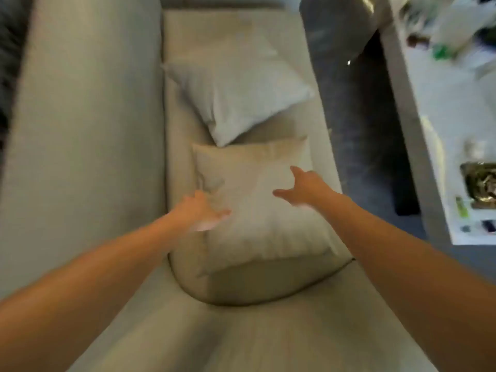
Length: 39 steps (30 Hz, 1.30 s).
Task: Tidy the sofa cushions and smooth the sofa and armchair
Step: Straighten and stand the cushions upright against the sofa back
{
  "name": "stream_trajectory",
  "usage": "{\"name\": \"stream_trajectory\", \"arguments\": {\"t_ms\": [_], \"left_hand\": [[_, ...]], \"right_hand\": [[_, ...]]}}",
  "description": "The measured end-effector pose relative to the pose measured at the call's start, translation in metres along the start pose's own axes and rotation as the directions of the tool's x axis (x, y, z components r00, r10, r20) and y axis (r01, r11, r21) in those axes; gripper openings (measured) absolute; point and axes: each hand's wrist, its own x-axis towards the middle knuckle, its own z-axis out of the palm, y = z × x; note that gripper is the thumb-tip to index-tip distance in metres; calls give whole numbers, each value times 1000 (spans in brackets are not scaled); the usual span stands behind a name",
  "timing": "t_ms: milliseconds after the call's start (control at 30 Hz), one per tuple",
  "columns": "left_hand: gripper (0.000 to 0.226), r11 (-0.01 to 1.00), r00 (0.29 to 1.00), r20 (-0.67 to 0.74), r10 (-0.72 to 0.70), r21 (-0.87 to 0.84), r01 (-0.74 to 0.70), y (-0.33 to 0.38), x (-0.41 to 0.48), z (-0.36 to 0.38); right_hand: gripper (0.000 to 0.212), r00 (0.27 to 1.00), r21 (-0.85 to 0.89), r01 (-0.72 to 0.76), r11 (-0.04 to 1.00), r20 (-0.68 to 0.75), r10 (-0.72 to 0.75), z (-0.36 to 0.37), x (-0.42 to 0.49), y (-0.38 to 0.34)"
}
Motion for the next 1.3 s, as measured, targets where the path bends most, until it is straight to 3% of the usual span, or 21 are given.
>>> {"name": "stream_trajectory", "arguments": {"t_ms": [100,267,333,400,500,667,800,900,967,1033,1100,1200,1300], "left_hand": [[120,979,989,-66,-133,-162,121,-28,44,54],[140,866,985,-152,-77,-499,-9,-50,90,102],[130,832,977,-205,-61,-552,-64,-54,95,109],[106,806,964,-262,-40,-579,-124,-54,90,108],[69,781,949,-312,-39,-602,-166,-44,69,93],[50,869,883,-470,9,-433,-239,-30,-5,25],[55,935,828,-558,60,-258,-242,-33,-71,-52],[59,972,770,-635,60,-139,-190,-39,-100,-91],[58,982,742,-668,54,-99,-161,-48,-112,-101],[52,988,748,-660,73,-56,-145,-58,-121,-99],[48,991,802,-591,92,-28,-134,-62,-128,-85],[45,993,865,-490,108,103,-66,-55,-128,-70],[44,975,845,-509,162,212,-59,-34,-117,-82]], "right_hand": [[109,990,112,-135,984,-18,138,65,47,34],[103,944,369,-88,925,-267,196,143,78,65],[99,921,374,-63,925,-336,198,153,78,67],[96,905,385,-21,923,-385,181,153,71,69],[89,915,478,-23,878,-343,211,138,66,66],[77,948,715,-71,695,-169,270,132,43,35],[73,994,828,-30,559,-35,104,138,18,-25],[90,1000,910,-19,415,20,2,138,8,-79],[90,997,931,-33,365,57,-55,144,8,-108],[73,988,933,-29,358,80,-131,154,10,-132],[63,980,937,-89,338,143,-139,160,10,-147],[63,952,922,-226,313,277,-129,157,3,-146],[65,917,912,-254,323,333,-218,131,-9,-130]]}}
